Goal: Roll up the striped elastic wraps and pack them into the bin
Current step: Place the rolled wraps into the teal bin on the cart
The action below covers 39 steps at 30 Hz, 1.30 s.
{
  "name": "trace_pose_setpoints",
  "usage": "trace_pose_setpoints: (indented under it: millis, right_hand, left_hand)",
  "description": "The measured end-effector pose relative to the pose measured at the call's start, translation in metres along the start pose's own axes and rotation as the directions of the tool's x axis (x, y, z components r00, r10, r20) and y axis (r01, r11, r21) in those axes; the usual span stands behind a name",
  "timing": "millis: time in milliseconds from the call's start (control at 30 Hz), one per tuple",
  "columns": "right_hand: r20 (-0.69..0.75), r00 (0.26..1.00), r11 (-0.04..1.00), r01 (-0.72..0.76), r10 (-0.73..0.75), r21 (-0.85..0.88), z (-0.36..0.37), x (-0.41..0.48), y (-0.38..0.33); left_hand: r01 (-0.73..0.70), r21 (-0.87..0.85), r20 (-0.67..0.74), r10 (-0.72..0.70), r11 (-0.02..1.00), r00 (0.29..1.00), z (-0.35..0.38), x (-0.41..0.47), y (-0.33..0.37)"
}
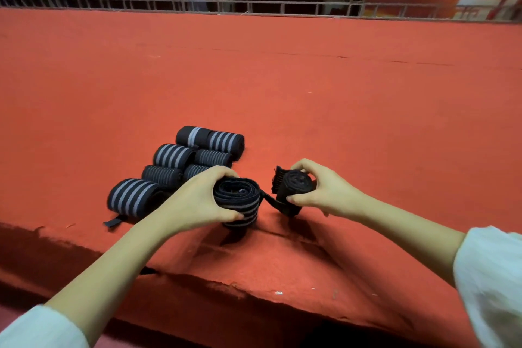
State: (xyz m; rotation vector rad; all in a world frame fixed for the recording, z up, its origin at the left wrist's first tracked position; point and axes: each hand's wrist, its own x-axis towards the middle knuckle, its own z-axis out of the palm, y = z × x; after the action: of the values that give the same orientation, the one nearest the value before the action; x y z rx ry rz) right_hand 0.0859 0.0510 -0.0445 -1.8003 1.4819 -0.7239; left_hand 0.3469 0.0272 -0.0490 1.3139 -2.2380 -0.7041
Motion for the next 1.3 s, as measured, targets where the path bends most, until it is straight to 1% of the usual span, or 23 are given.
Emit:
trace_pose_setpoints:
  millis: [167, 300, 400, 533, 633, 767, 933, 1100, 1233, 1300]
  right_hand:
    - [-0.111, 0.993, 0.999, -0.045, 0.048, 0.029, -0.055, -0.052, 0.002]
    - [-0.252, 0.958, 0.991, -0.126, 0.134, 0.046, -0.106, -0.110, 0.009]
    - [-0.365, 0.905, 0.976, -0.209, 0.218, 0.063, -0.143, -0.166, 0.017]
    - [-0.508, 0.801, 0.944, -0.319, 0.316, 0.084, -0.185, -0.256, 0.028]
    - [-0.591, 0.715, 0.912, -0.400, 0.374, 0.093, -0.212, -0.331, 0.033]
    - [-0.715, 0.551, 0.848, -0.518, 0.430, 0.111, -0.240, -0.444, 0.035]
    - [-0.763, 0.390, 0.766, -0.609, 0.515, 0.206, -0.248, -0.576, 0.032]
    - [-0.809, 0.199, 0.669, -0.685, 0.554, 0.290, -0.229, -0.676, 0.030]
    - [-0.807, 0.069, 0.612, -0.689, 0.587, 0.387, -0.210, -0.741, 0.032]
    - [-0.801, -0.010, 0.579, -0.686, 0.599, 0.441, -0.200, -0.768, 0.035]
  left_hand:
    - [-0.126, -0.049, 0.093, 0.130, 0.991, 0.987, 0.014, 0.029, 0.075]
    - [-0.240, -0.111, 0.166, 0.256, 0.965, 0.952, 0.039, 0.053, 0.134]
    - [-0.329, -0.129, 0.244, 0.352, 0.935, 0.904, 0.067, 0.073, 0.181]
    - [-0.449, -0.194, 0.306, 0.488, 0.872, 0.817, 0.116, 0.090, 0.256]
    - [-0.526, -0.281, 0.351, 0.596, 0.803, 0.722, 0.157, 0.088, 0.323]
    - [-0.594, -0.418, 0.390, 0.726, 0.687, 0.566, 0.220, 0.062, 0.417]
    - [-0.620, -0.561, 0.411, 0.835, 0.549, 0.366, 0.293, 0.002, 0.524]
    - [-0.613, -0.669, 0.420, 0.894, 0.419, 0.153, 0.351, -0.067, 0.605]
    - [-0.612, -0.717, 0.436, 0.900, 0.333, -0.022, 0.391, -0.119, 0.650]
    - [-0.608, -0.736, 0.442, 0.892, 0.298, -0.098, 0.410, -0.141, 0.666]
